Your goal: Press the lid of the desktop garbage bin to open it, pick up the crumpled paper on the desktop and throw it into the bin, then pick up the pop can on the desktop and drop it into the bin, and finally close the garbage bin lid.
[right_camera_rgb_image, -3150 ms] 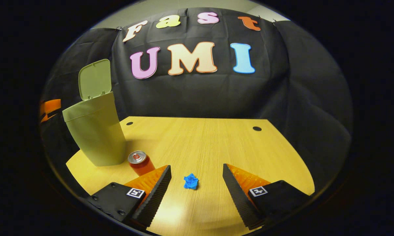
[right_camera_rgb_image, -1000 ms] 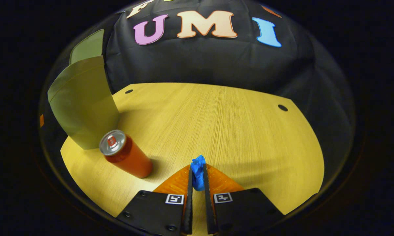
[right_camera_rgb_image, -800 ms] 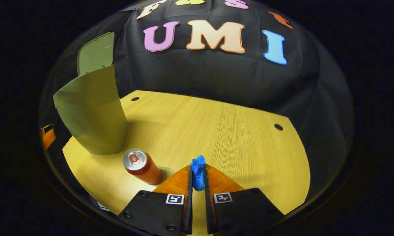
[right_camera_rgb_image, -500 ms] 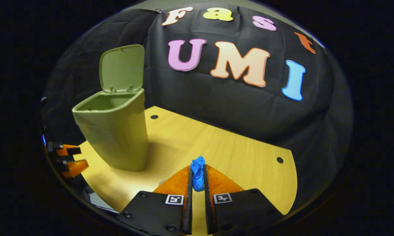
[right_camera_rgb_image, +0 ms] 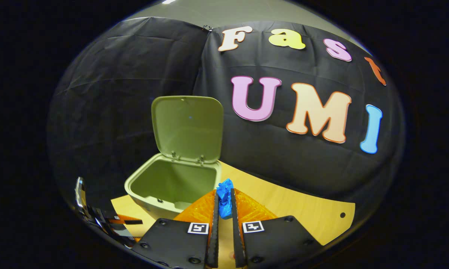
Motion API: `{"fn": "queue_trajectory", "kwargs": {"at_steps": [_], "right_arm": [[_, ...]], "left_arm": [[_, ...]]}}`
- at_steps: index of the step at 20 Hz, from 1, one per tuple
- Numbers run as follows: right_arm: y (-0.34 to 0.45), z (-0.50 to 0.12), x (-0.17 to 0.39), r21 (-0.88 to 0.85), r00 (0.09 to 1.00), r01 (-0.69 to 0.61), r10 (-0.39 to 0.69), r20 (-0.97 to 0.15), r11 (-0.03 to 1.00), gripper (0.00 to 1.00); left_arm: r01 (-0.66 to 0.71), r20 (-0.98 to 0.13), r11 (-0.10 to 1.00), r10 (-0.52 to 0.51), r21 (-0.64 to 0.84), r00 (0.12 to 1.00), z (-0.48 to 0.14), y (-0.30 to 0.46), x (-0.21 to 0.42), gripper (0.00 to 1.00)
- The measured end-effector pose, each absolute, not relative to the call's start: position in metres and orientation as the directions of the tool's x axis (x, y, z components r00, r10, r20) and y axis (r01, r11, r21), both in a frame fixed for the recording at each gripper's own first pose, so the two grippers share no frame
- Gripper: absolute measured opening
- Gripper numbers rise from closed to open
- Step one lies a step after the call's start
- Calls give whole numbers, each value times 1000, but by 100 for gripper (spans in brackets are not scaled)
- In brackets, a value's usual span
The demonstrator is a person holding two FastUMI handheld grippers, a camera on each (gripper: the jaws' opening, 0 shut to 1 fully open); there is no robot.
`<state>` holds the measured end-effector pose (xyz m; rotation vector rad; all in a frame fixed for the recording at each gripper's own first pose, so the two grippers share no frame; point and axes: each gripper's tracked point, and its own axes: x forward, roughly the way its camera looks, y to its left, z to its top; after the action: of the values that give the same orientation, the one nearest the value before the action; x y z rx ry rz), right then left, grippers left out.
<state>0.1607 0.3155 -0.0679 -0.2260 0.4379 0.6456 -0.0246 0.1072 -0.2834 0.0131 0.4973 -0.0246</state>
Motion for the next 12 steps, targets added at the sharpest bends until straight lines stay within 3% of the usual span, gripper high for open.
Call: {"fn": "queue_trajectory", "kwargs": {"at_steps": [8, 12], "right_arm": [[384, -88, 168, -7, 647, -685, 603, -466, 729, 19], [398, -105, 158, 88, 590, -691, 630, -504, 717, 32]], "left_arm": [[-18, -494, 1000, 12, -6, 870, -291, 110, -42, 94], [-36, -503, 999, 34, 4, 863, -295, 116, -47, 94]]}}
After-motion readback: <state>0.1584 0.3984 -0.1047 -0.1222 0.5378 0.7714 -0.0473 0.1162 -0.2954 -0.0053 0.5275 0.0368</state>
